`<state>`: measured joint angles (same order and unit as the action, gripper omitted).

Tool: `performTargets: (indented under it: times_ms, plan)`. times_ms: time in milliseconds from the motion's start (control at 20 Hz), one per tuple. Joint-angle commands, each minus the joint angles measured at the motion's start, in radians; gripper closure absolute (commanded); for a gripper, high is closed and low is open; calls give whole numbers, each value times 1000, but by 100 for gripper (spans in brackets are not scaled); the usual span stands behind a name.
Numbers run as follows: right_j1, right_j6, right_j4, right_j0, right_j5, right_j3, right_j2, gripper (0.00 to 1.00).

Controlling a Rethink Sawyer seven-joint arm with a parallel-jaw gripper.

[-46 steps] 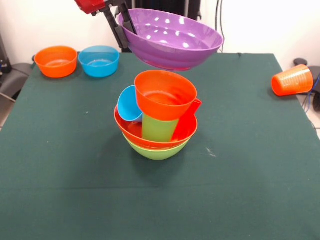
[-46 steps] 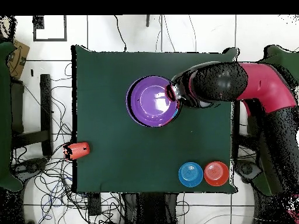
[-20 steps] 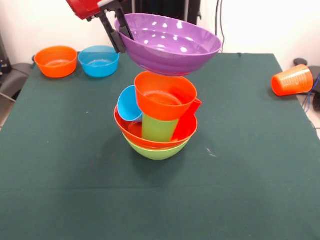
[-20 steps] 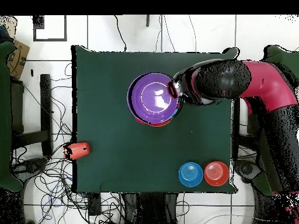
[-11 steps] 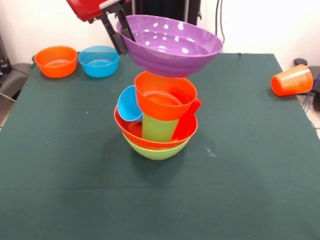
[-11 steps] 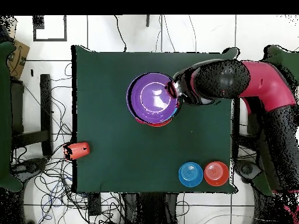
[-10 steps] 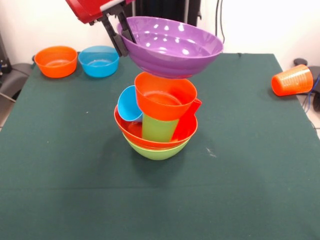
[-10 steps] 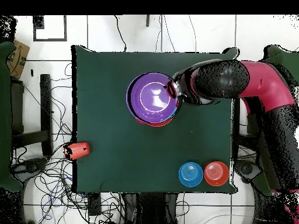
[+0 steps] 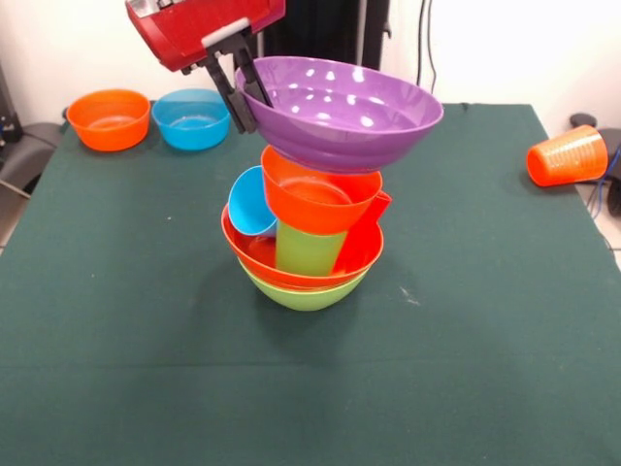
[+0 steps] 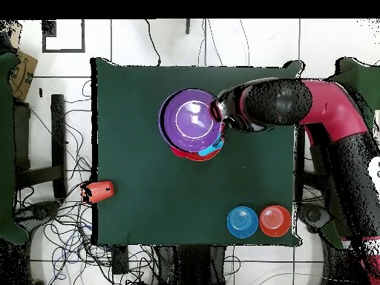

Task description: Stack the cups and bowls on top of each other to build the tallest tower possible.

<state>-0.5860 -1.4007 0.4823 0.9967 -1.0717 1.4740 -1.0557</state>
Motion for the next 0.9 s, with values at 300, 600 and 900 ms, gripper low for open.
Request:
performTargets:
  times_ms: [300, 600, 900]
  plan:
    - [-38, 241, 60, -45, -44, -28, 22, 100]
    - [-43, 251, 69, -42, -49, -20, 29, 100]
    - [-39, 258, 94, -35, -30, 5, 40, 100]
